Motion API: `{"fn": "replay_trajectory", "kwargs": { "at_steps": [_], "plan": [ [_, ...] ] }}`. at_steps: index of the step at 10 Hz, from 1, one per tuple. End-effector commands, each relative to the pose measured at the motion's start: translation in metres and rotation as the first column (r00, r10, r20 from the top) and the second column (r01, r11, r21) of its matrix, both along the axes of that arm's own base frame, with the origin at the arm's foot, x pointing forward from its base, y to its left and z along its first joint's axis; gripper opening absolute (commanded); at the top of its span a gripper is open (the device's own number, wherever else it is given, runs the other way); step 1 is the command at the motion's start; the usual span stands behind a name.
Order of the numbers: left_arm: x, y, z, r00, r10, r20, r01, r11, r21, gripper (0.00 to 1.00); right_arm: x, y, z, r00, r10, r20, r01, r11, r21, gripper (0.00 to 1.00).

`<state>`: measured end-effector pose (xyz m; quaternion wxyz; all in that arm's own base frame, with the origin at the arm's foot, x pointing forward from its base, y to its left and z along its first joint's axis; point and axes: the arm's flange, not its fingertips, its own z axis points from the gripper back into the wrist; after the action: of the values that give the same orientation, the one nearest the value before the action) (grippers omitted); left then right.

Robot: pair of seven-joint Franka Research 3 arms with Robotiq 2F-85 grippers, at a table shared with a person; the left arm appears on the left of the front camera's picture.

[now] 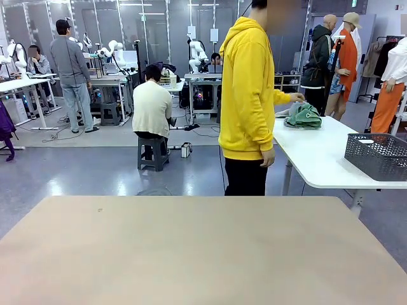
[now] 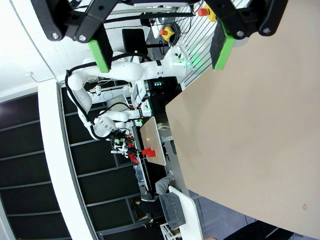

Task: Fold the towels and place them in the basket.
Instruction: When a person lays out a Towel with hook on the table, fold it in half twice.

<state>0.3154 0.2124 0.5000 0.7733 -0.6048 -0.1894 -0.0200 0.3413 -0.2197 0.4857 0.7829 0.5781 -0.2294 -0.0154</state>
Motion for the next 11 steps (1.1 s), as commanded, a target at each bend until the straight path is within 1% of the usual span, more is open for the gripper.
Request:
{"fn": "replay_trajectory", "kwargs": {
  "at_steps": [1,11],
  "plan": [
    [-0.0018,0.0001,-0.0006,1.000,-0.013,0.001,0.013,1.000,-0.002,1.00,-0.0004,0.0007,0.0033,1.000,0.001,0.019,-0.001,1.000,0.007,1.00],
    [-0.0018,0.0001,-0.0006,1.000,-0.013,0.001,0.013,1.000,-0.002,1.00,-0.0004,0.0007,0.0033,1.000,0.001,0.019,-0.001,1.000,0.007,1.00]
  ]
}}
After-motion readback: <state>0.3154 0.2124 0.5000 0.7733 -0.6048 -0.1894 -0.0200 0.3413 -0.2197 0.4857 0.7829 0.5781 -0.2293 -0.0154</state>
